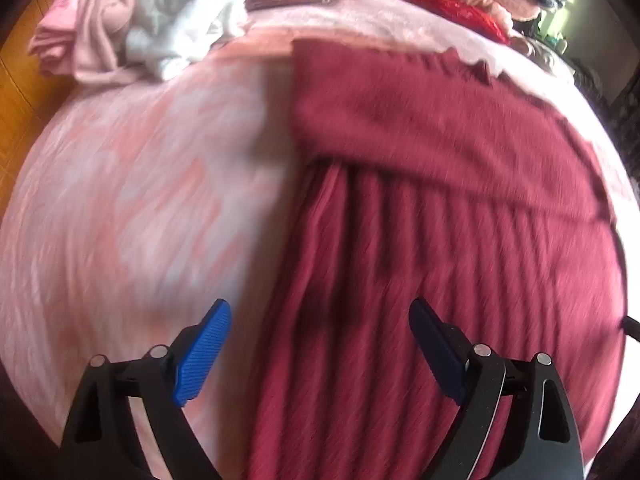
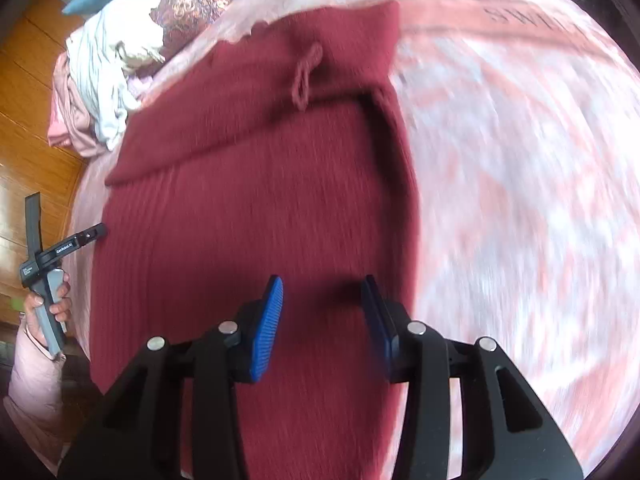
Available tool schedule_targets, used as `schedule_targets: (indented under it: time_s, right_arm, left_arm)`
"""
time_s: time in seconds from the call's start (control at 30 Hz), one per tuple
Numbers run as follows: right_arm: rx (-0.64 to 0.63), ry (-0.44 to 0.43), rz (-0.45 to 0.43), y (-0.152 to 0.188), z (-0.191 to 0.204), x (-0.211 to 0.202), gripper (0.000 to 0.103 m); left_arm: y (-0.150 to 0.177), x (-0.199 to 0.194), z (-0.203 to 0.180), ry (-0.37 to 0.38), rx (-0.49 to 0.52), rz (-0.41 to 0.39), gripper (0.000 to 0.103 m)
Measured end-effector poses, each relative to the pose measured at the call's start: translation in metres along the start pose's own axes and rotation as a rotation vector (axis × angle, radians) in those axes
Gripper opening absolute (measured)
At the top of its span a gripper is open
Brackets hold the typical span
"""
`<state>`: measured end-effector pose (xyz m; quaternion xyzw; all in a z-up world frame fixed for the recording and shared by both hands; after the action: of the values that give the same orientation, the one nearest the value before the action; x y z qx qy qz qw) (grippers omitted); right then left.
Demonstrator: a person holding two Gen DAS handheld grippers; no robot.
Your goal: Fold small clothes
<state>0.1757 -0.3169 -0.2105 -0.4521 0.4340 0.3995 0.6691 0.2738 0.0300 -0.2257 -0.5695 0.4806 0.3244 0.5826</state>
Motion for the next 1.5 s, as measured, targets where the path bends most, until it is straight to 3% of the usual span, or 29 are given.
schedule_targets:
  time_s: [0.2,0.27,0.43,0.63,0.9,1.0,1.1,1.27,1.3,1.37,1.5]
  right_arm:
    - [-0.009,0.043,-0.003,0.059,-0.002,-0.019,0.053]
    - [-0.008,0.062,-0.001,0.074,-0.003,-0.024,0.064]
    - [0.012,0.049,0.035,0.114,-0.008,-0.031,0.075]
    - [0.007,0.028,0.071,0.15,-0.01,-0.032,0.076]
    - [-0.023,0.034,0.07,0.163,0.003,-0.031,0.077]
    - [-0.041,0.045,0.069,0.161,0.01,-0.024,0.073]
    - [-0.067,0.076,0.059,0.16,0.013,-0.023,0.067]
    - [-0.123,0.08,0.053,0.165,0.02,-0.026,0.046]
    - [-0.128,0.075,0.054,0.166,0.02,-0.027,0.043]
    - [-0.124,0.029,0.066,0.169,0.023,-0.027,0.021]
    - [-0.094,-0.048,0.07,0.167,0.027,-0.028,0.012]
  left_arm:
    - [0.075,-0.021,0.01,-0.033,0.043,0.046,0.091]
    - [0.092,-0.026,0.012,-0.04,0.051,0.052,0.094]
    - [0.128,-0.04,0.022,-0.025,0.015,0.059,0.096]
    - [0.161,-0.048,0.027,0.007,0.0,0.088,0.097]
    - [0.19,-0.051,0.016,0.084,-0.018,0.123,0.096]
    - [0.195,-0.052,0.007,0.095,-0.005,0.131,0.093]
    - [0.2,-0.053,-0.002,0.098,-0.008,0.14,0.083]
    - [0.206,-0.064,-0.019,0.114,-0.003,0.127,0.055]
    - [0.207,-0.068,-0.022,0.114,0.002,0.121,0.052]
    - [0.208,-0.071,-0.028,0.124,0.0,0.115,0.044]
    - [0.205,-0.079,-0.023,0.165,-0.059,0.098,0.034]
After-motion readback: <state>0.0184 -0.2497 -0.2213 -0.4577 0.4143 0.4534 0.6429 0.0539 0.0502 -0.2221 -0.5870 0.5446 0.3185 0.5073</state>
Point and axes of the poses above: each gripper's, at about its wrist camera, not at the fingertips, and x roughly the way its jaws point, z to its left, y to its underside, the point moved 10 cm from there along x, roughly the way its jaws point, and after that the axes turned 8 degrees about y, right-handed, at the moved point
